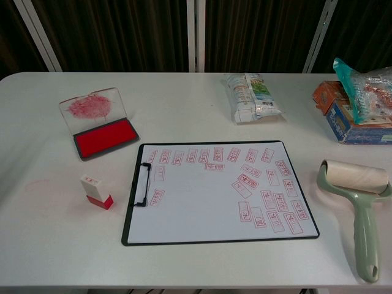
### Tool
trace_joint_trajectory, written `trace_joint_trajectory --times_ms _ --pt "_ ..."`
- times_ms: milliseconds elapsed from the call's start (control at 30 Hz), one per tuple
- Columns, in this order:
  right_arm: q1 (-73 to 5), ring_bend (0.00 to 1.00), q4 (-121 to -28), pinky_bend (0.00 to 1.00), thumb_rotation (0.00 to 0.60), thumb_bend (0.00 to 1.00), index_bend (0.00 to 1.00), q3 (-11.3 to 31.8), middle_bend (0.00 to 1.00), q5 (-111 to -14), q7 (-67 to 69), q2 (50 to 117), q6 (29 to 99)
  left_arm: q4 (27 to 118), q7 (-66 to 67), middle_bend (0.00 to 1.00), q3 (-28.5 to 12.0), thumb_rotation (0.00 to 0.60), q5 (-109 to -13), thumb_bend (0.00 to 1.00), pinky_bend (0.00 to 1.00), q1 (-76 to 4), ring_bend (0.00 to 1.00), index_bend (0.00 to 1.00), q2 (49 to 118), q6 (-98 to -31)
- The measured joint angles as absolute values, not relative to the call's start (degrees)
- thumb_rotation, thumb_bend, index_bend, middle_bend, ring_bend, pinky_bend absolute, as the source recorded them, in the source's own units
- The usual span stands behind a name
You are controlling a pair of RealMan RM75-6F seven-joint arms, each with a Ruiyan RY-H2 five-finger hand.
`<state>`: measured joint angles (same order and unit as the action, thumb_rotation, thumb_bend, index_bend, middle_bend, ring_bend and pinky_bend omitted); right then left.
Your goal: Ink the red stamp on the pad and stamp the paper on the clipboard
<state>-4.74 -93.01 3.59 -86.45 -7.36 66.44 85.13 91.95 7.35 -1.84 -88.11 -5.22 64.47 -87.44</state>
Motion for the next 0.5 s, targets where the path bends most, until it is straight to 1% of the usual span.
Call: trace_joint_trajectory --times_ms 133,267,367,433,500 --pt "-4.8 0.00 -92.6 0.00 0.600 0.23 0.00 3.2 0.00 -86.3 -7.2 66.8 84.3 91.6 7.1 0.07 -1.2 0.566 -88.2 0.00 0.18 -4.9 0.08 0.02 64.8 -87.0" --pt "-4.9 0.00 -92.6 0.00 0.600 0.23 0.00 3.2 0.00 -86.3 -7.1 66.3 84.3 91.3 7.1 0.07 -1.4 0.566 -88.0 0.00 0.18 -4.7 0.09 0.02 65.2 -87.5" --pt "-4.8 0.00 -92.7 0.00 0.600 0.23 0.00 3.6 0.00 -86.3 -6.8 66.1 84.7 91.1 7.1 0.08 -1.6 0.588 -88.6 0.00 0.18 -4.9 0.09 0.02 65.5 -87.7" --pt "-4.8 0.00 -92.7 0.00 0.600 0.23 0.00 3.7 0.00 -86.2 -6.5 66.1 84.9 90.8 7.0 0.10 -1.7 0.600 -89.3 0.03 0.19 -5.1 0.09 0.04 65.9 -88.0" --pt "-4.9 0.00 -92.3 0.00 0.600 0.23 0.00 3.8 0.00 -86.1 -6.2 66.1 84.9 89.7 6.6 0.13 -1.8 0.600 -91.1 0.06 0.28 -5.5 0.14 0.08 66.9 -89.0"
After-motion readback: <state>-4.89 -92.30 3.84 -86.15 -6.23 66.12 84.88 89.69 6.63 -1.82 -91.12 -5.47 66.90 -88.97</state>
